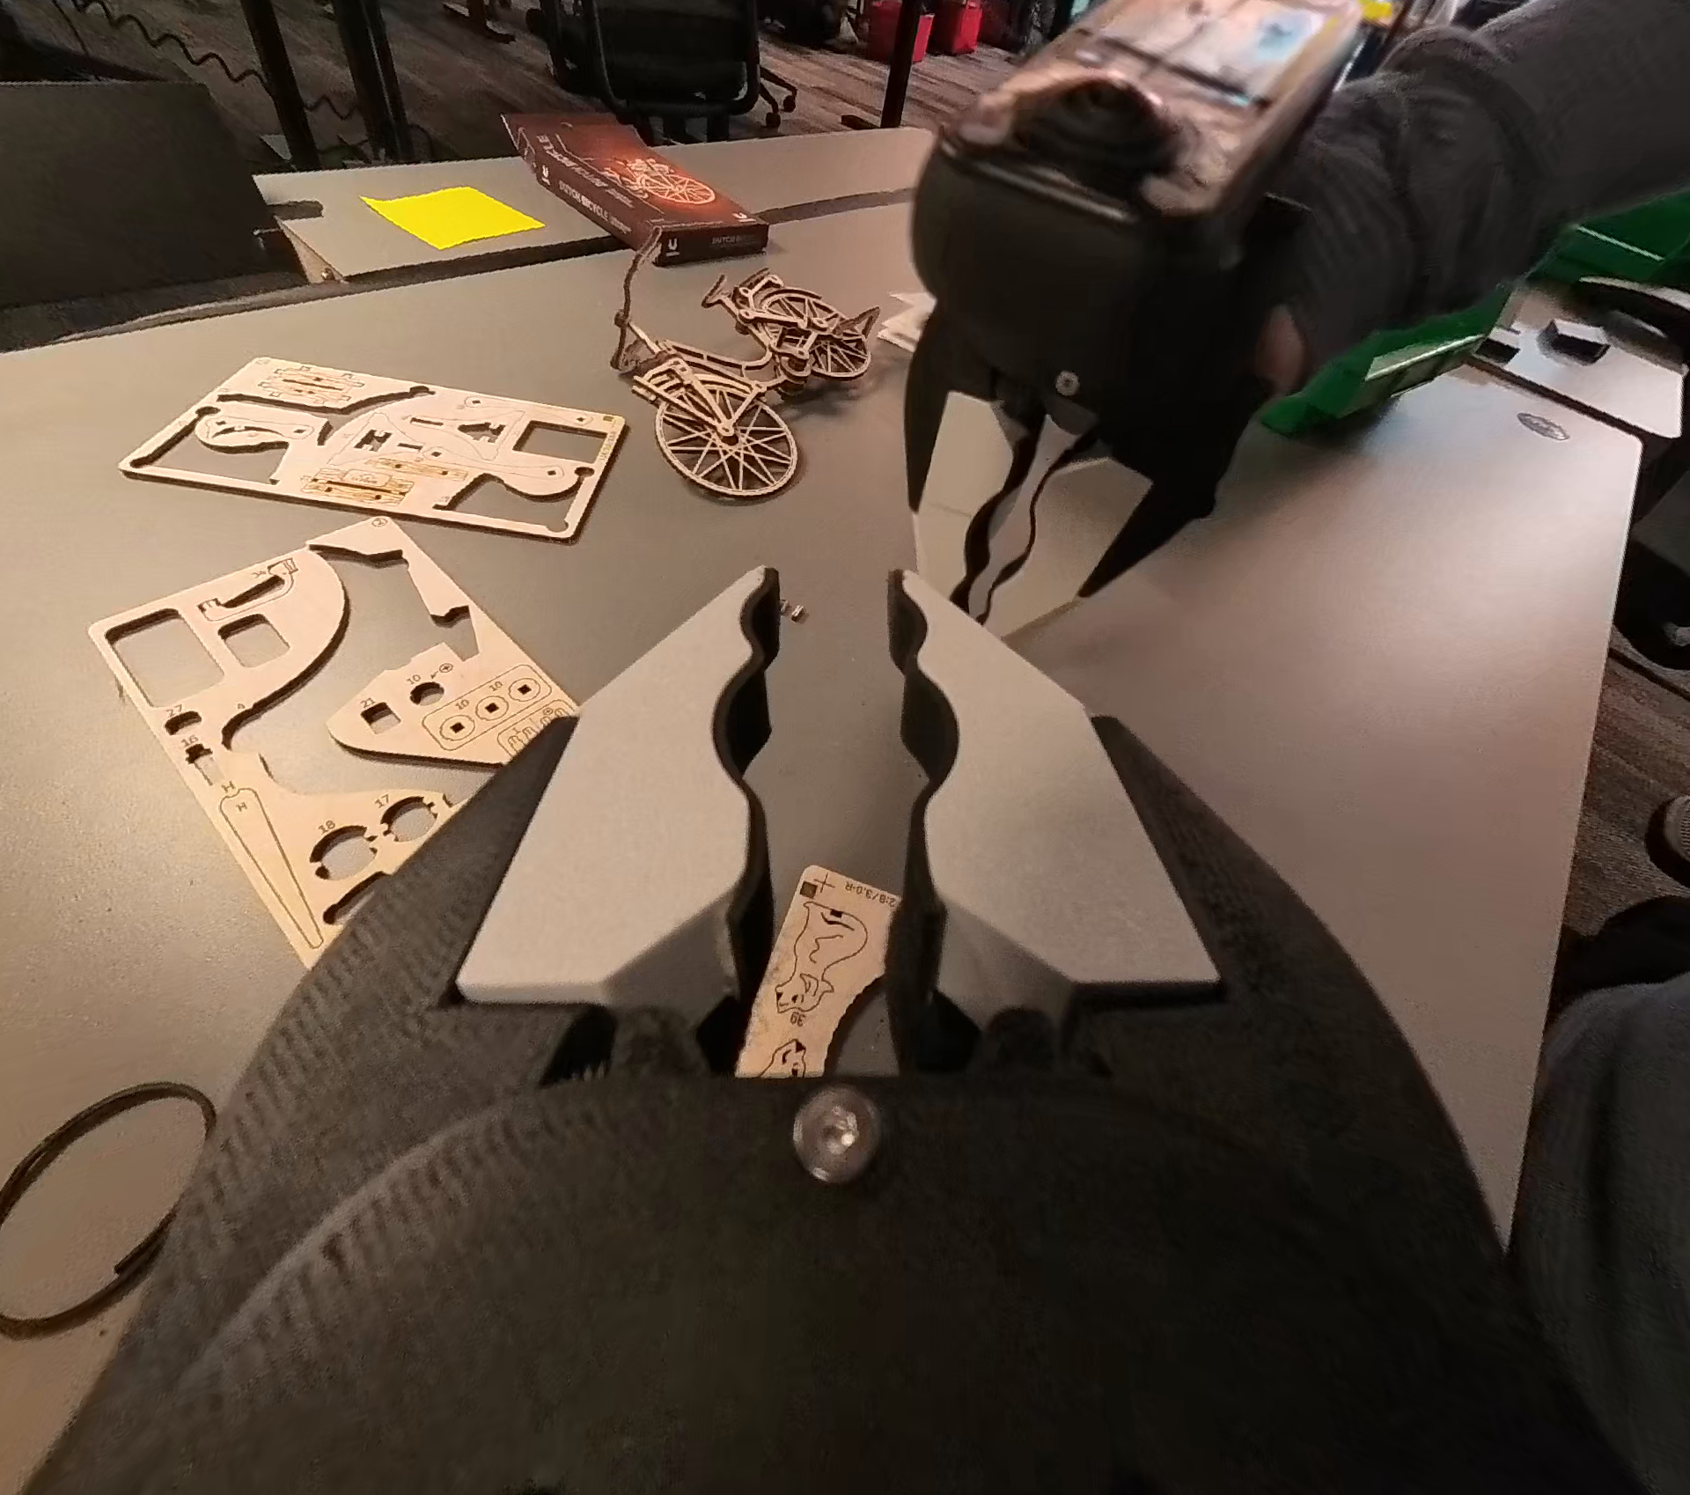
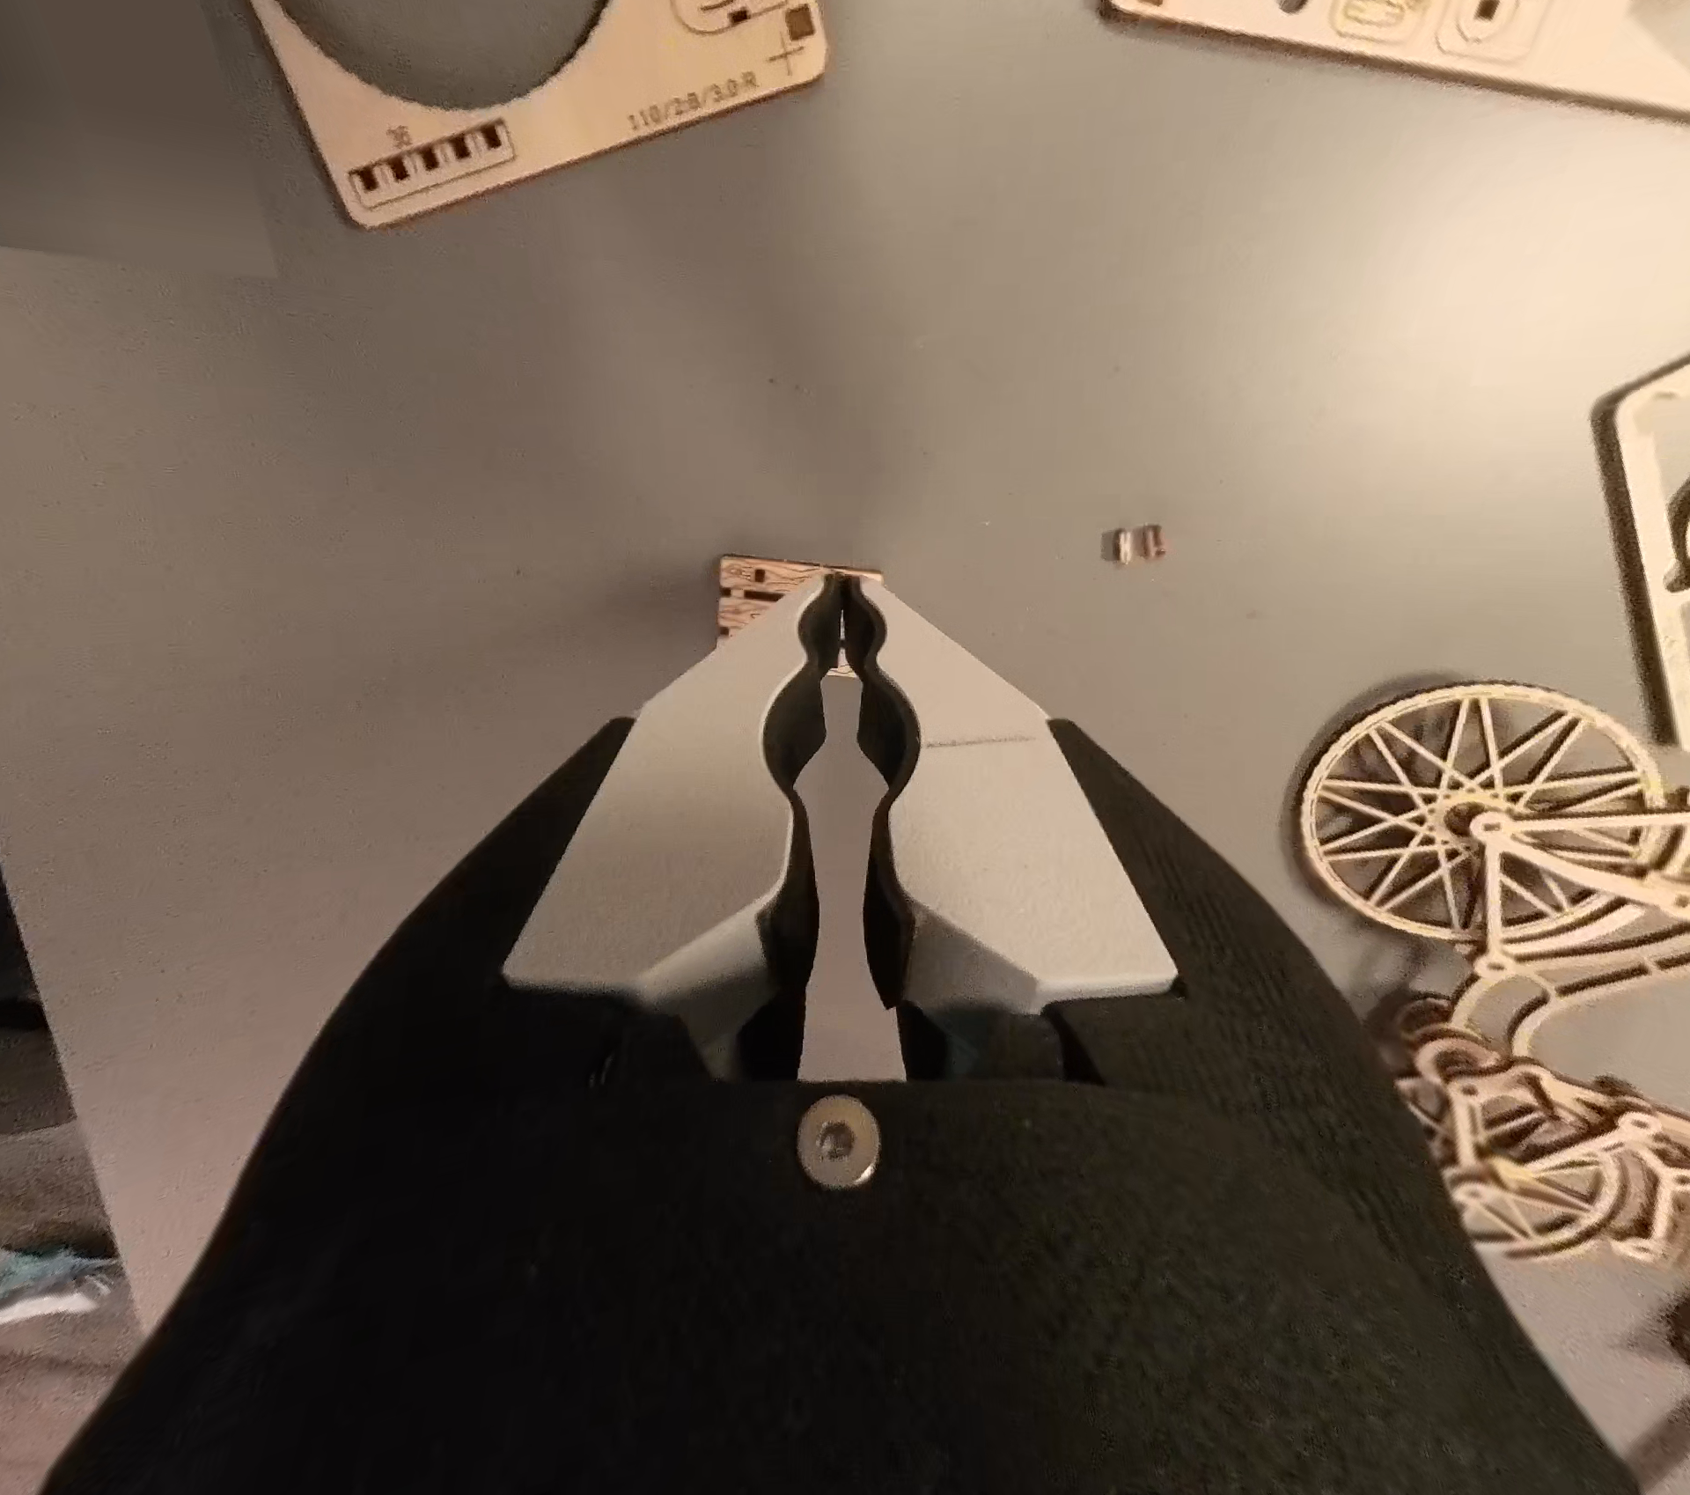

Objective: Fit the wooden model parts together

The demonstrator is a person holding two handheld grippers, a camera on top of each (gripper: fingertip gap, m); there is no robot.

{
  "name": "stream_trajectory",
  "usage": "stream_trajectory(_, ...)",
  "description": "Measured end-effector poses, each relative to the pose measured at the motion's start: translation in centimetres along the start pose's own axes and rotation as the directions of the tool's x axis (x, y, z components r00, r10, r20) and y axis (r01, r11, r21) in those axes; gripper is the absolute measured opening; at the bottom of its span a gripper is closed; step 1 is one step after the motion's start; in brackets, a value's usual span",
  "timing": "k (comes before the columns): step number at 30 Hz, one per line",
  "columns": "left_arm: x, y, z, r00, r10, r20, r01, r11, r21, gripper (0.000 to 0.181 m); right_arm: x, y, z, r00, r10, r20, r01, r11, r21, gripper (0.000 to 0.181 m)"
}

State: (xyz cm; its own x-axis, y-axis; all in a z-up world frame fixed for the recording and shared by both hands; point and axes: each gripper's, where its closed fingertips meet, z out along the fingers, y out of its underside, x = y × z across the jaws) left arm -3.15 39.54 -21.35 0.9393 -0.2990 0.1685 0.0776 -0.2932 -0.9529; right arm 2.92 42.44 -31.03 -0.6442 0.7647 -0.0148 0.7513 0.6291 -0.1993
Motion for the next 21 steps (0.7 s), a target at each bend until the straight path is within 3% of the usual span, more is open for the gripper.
stream_trajectory(9,0.0,0.3,0.1,1.000,-0.010,-0.005,0.010,1.000,-0.012,0.022,-0.9,-0.3,0.1,0.997,-0.061,-0.042,0.060,0.998,-0.027,0.000)
stream_trajectory(14,-0.4,0.5,0.1,1.000,-0.009,0.018,0.009,1.000,-0.016,0.022,-0.7,-0.5,0.0,0.999,-0.013,-0.033,0.016,0.997,0.078,0.000)
stream_trajectory(17,0.5,0.2,-0.1,0.998,-0.048,-0.048,0.049,0.998,0.026,0.028,0.3,-2.7,-1.5,0.990,0.040,-0.139,0.010,0.940,0.340,0.000)
stream_trajectory(19,1.6,0.3,0.0,0.986,-0.117,-0.120,0.123,0.992,0.038,0.038,1.1,-4.2,-3.9,0.963,0.065,-0.262,0.082,0.855,0.511,0.000)
stream_trajectory(21,1.8,1.2,0.8,0.985,-0.147,-0.092,0.148,0.989,0.000,0.046,1.4,-4.9,-6.0,0.923,0.079,-0.376,0.181,0.772,0.609,0.000)
